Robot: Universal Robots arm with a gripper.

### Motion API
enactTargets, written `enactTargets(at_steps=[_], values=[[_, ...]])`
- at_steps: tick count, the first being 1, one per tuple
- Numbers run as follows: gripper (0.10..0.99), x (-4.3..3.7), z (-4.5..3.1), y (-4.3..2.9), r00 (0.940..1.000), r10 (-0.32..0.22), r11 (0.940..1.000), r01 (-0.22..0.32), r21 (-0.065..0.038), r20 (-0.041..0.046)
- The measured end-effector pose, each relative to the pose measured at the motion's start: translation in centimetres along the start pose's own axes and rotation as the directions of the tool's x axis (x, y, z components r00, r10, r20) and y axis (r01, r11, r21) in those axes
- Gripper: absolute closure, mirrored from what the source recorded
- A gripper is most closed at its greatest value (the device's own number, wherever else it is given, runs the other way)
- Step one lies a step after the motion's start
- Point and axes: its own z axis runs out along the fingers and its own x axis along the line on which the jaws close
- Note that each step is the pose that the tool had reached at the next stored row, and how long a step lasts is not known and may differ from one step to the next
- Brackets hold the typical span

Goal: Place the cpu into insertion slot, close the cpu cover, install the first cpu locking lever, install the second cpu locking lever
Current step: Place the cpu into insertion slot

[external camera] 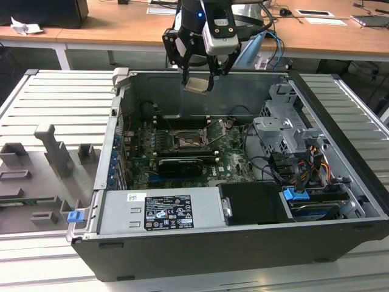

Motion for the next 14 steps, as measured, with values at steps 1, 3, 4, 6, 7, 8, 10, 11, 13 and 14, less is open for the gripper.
enactTargets(at_steps=[1,3,4,6,7,8,10,11,13,14], values=[[0.541,0.0,0.06,-0.01,1.0,0.001,1.0,-0.001,0.0,0.0001],[0.541,0.0,0.13,-0.01,1.0,0.002,1.0,-0.002,0.0,0.0001],[0.541,0.0,0.16,-0.02,1.0,0.002,1.0,-0.002,0.0,0.0001],[0.541,0.0,0.2,-0.02,1.0,0.002,1.0,-0.002,0.0,0.0002],[0.541,0.0,0.22,-0.02,1.0,0.002,1.0,-0.002,0.0,0.0002],[0.541,0.0,0.26,-0.02,1.0,0.003,1.0,-0.003,0.0,0.0003],[0.541,0.0,0.34,-0.03,1.0,0.004,1.0,-0.004,0.0,-0.0002],[0.541,0.0,0.37,-0.04,1.0,0.004,1.0,-0.004,0.0,-0.0004],[0.541,0.0,0.4,-0.04,1.0,0.004,1.0,-0.004,0.001,-0.0006],[0.541,-0.01,0.42,-0.04,1.0,0.005,1.0,-0.005,0.001,-0.0008]])
